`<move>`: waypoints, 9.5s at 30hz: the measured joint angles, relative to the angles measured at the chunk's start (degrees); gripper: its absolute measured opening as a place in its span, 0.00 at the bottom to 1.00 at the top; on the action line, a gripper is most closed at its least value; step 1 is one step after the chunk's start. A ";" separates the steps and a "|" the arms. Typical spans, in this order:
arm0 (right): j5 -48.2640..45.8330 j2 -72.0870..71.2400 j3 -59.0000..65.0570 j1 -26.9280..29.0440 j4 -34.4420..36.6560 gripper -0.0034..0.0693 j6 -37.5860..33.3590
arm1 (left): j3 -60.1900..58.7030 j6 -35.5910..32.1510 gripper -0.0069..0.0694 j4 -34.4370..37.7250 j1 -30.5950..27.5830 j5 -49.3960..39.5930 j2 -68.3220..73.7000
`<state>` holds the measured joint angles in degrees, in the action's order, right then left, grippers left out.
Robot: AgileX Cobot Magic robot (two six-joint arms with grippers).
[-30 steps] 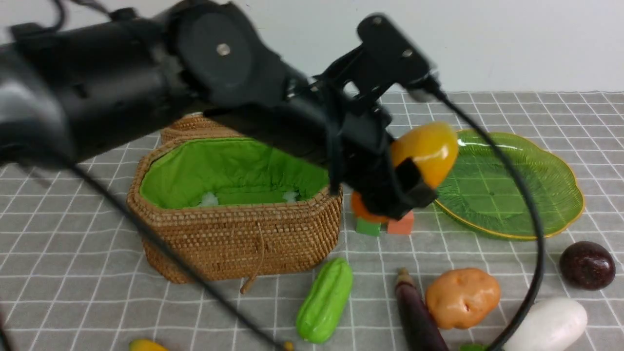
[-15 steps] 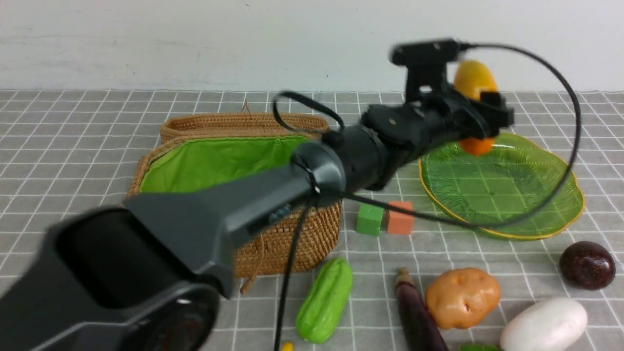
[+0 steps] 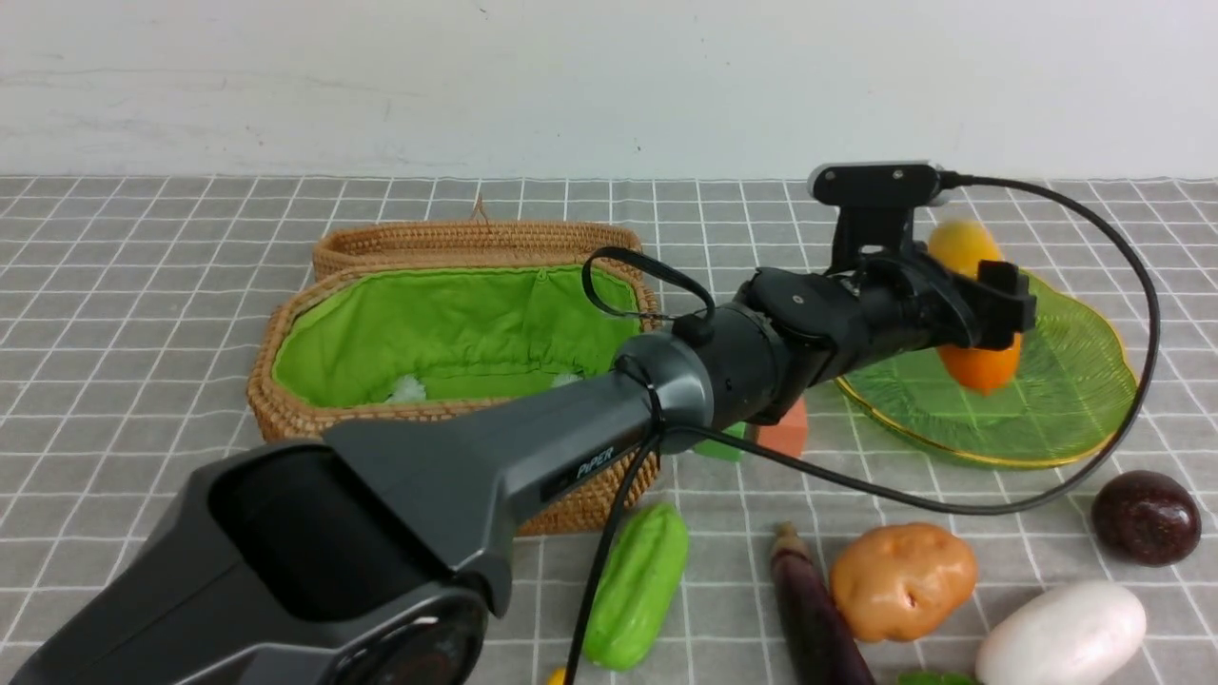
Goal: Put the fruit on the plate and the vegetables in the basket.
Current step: Grab the mango with your left arm and place it on the right plate, then use the left arm to grab a banana and put it into the right plate, then take a chayote with your left arm and place it on the basket on the left, then take a daikon with your right arm and place it on the basket on the left.
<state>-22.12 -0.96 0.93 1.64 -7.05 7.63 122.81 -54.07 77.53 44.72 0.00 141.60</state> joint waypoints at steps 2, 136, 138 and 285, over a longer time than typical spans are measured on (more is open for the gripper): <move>0.00 0.00 0.00 0.00 0.00 0.38 0.00 | 0.00 -0.25 0.96 0.00 -0.06 -1.65 0.00; 0.00 0.00 0.00 0.00 -0.06 0.38 0.00 | 18.89 -7.00 0.63 -5.50 -1.22 -42.25 -2.12; 0.00 0.00 0.00 0.00 -0.06 0.38 0.00 | 18.96 0.29 0.48 -17.21 -1.07 -57.66 -5.15; 0.00 0.00 0.00 0.00 -0.12 0.38 0.00 | -83.40 81.09 0.07 -76.92 -4.94 -41.18 -121.18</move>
<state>-22.12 -0.96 0.93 1.64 -7.16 7.63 39.41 27.02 0.60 39.78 -41.18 20.42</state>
